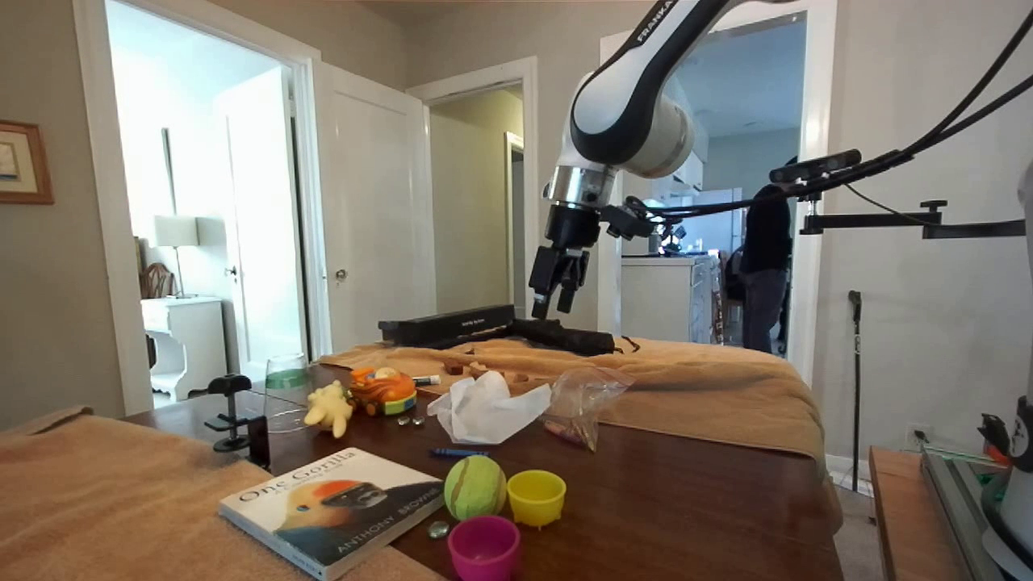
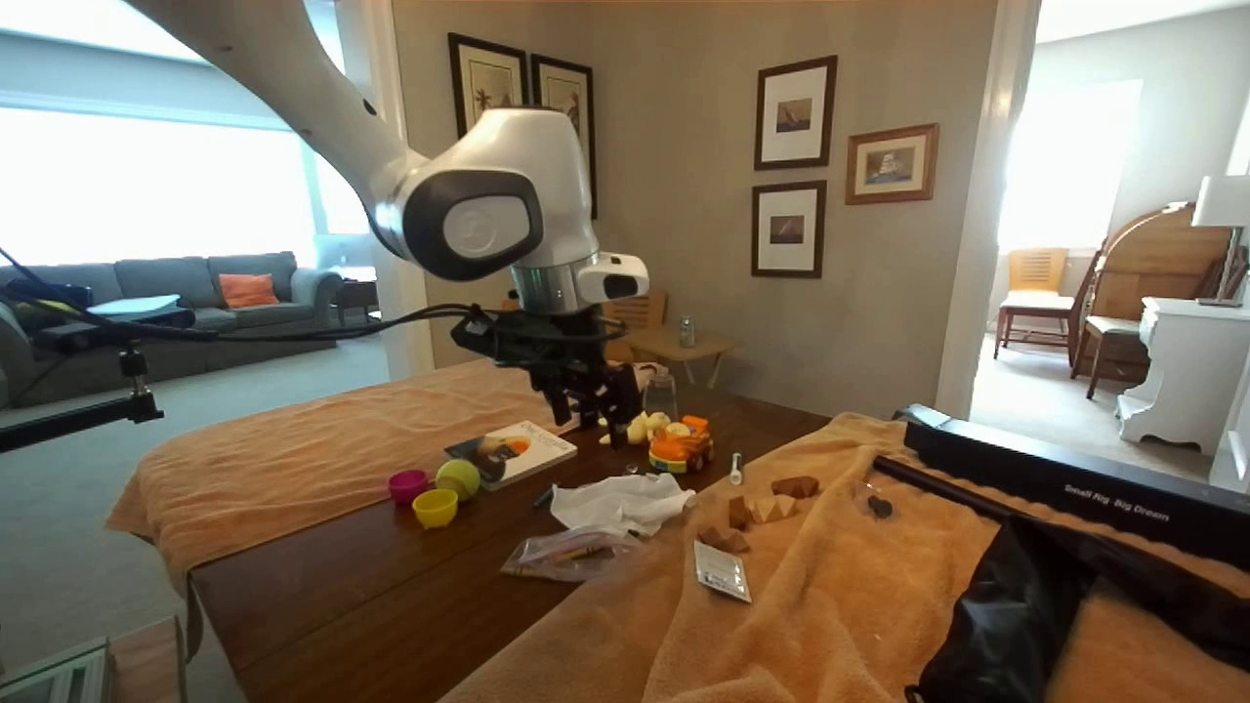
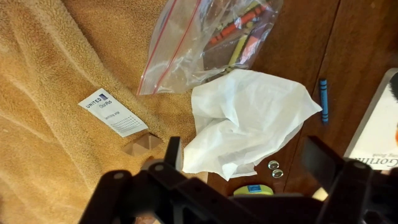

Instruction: Cover the blue crayon with the napkin

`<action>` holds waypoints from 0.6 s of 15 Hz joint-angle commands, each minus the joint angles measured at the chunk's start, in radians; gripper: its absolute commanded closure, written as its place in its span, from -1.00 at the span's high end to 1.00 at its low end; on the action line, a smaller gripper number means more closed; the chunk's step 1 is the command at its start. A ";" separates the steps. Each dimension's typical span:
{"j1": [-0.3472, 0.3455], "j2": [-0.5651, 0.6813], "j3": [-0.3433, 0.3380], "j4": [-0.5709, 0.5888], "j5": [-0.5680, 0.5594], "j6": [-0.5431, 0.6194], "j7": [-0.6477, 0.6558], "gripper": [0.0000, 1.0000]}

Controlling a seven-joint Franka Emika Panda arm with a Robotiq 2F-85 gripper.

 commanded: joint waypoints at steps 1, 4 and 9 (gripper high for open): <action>-0.025 0.144 0.031 0.074 -0.051 0.088 0.145 1.00; -0.016 0.245 0.032 0.148 -0.083 0.089 0.238 1.00; 0.019 0.380 0.028 0.279 -0.109 0.051 0.351 0.45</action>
